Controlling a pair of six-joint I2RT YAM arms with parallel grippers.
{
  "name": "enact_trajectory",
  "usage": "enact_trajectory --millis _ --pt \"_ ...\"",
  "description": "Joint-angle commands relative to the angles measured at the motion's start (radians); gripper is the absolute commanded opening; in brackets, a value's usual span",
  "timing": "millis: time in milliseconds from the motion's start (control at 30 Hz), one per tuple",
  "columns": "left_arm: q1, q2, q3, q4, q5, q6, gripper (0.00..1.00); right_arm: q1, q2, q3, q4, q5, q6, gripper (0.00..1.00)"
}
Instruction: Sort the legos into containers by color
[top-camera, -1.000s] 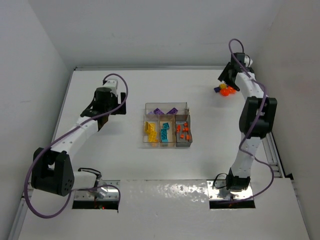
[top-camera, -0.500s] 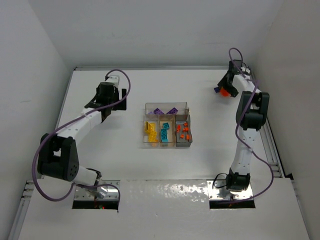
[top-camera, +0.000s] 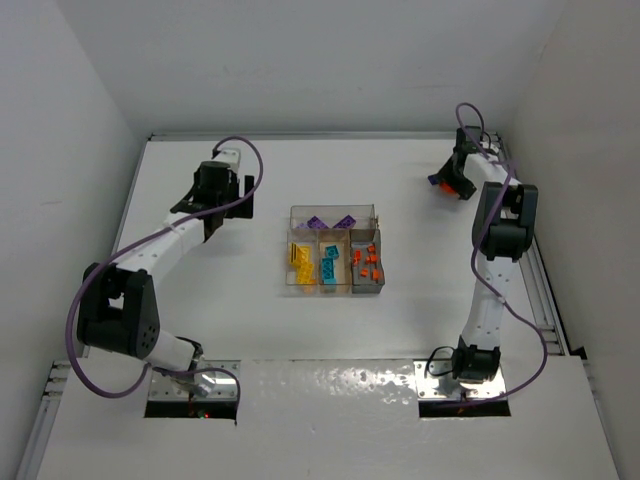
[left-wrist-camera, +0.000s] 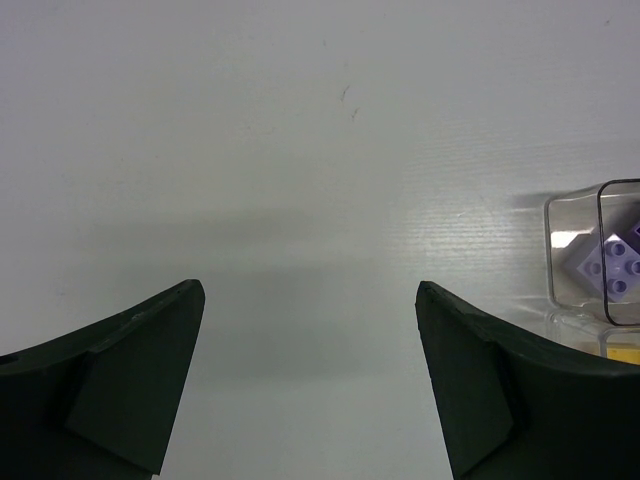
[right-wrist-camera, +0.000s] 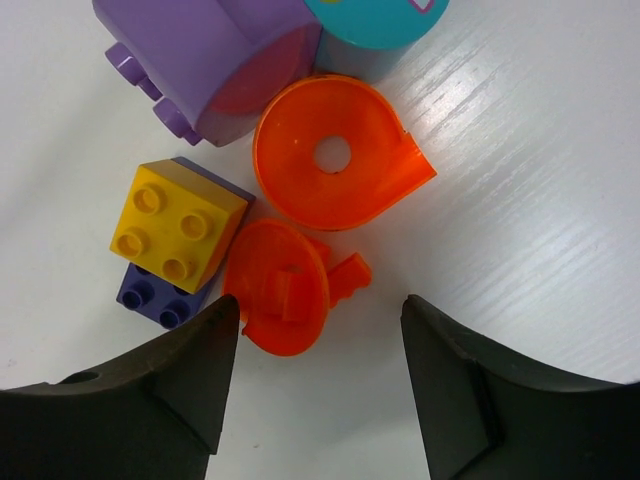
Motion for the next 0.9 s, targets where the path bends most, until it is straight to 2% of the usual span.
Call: enact_trajectory --millis 0,233,267,467,600,800,867 --pt "0.011 0.001 0.039 0.019 -0.004 0.006 0.85 -0.002 -0.007 -0.017 0.062 0.019 -0.017 0.64" --pt "0.011 -0.002 0.037 0.013 0.004 0.002 0.85 -0.002 0.01 -0.01 0.123 -0.001 -0.086 0.54" --pt "0.011 -0.004 0.036 0.012 0.015 -0.001 0.85 -0.002 0.007 -0.011 0.113 0.004 -0.104 0.49" --pt "0.011 -0.004 0.031 0.012 0.039 -0.003 0.85 -0.002 -0.017 -0.027 0.07 0.006 -0.141 0.44" --pt "0.011 -0.004 0.031 0.013 0.065 -0.006 0.85 -0.002 -0.048 -0.053 0.048 0.016 -0.178 0.3" --pt "0.011 -0.005 0.028 0.018 0.111 -0.006 0.85 0.0 -0.079 -0.068 0.011 0.016 -0.238 0.16" --pt "0.011 -0.007 0.027 0.019 0.118 -0.007 0.85 0.0 -0.088 -0.079 0.007 0.012 -0.25 0.05"
